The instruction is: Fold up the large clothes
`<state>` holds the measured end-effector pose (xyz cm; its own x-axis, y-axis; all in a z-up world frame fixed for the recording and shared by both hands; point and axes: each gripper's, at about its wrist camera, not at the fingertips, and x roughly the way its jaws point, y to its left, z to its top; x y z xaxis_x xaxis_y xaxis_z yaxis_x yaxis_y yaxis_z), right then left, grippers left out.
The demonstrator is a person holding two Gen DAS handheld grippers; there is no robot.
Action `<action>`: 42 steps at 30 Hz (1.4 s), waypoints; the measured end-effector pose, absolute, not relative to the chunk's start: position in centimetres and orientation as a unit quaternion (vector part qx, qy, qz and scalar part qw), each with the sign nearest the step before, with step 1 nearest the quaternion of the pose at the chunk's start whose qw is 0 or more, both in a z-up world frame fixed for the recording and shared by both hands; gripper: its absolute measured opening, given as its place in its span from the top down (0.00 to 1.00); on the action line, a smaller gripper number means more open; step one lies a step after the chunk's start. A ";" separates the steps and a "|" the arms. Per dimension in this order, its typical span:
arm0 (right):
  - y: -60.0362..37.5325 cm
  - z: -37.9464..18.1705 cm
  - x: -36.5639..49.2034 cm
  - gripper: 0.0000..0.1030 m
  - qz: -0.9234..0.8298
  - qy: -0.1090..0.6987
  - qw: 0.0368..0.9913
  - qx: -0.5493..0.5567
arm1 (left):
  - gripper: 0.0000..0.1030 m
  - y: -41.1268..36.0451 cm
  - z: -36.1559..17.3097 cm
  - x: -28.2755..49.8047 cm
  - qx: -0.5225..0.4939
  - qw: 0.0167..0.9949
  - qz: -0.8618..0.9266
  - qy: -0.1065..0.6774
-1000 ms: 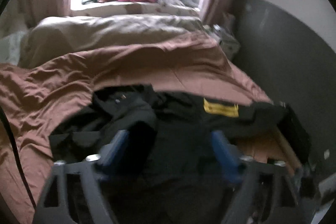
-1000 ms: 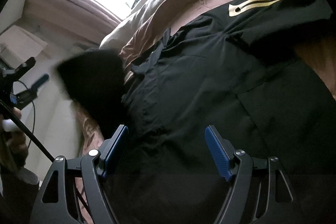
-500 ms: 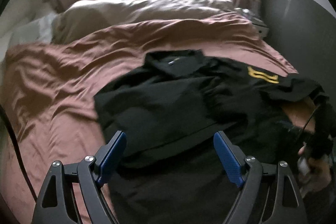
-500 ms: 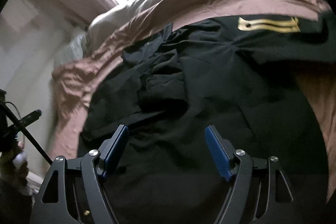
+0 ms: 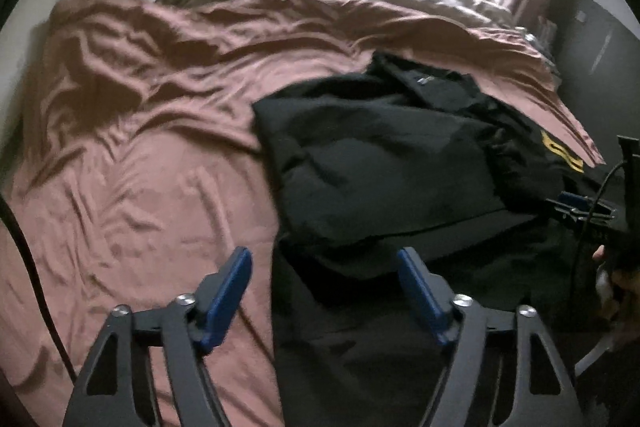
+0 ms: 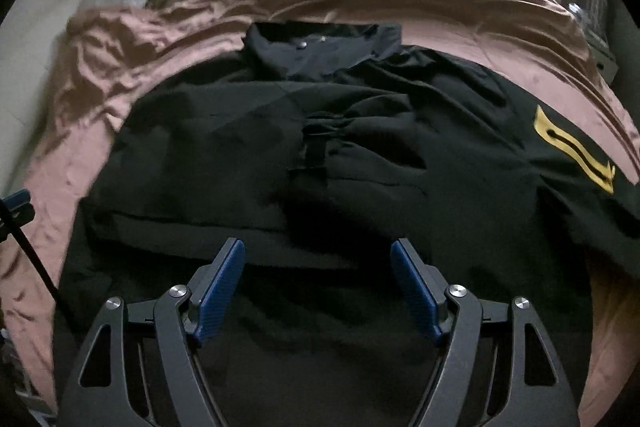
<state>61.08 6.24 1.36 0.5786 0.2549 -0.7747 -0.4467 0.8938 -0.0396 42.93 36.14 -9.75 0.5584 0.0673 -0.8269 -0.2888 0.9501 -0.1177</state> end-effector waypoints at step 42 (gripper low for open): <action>-24.0 6.1 61.9 0.28 -0.006 0.383 0.924 0.016 | 0.71 32.3 -9.6 43.0 -0.181 0.853 0.128 0.472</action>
<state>61.86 -24.00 6.08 0.7070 0.0006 -0.7072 0.0231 0.9994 0.0240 42.97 32.33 -9.63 0.5223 0.0466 -0.8515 -0.3888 0.9017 -0.1891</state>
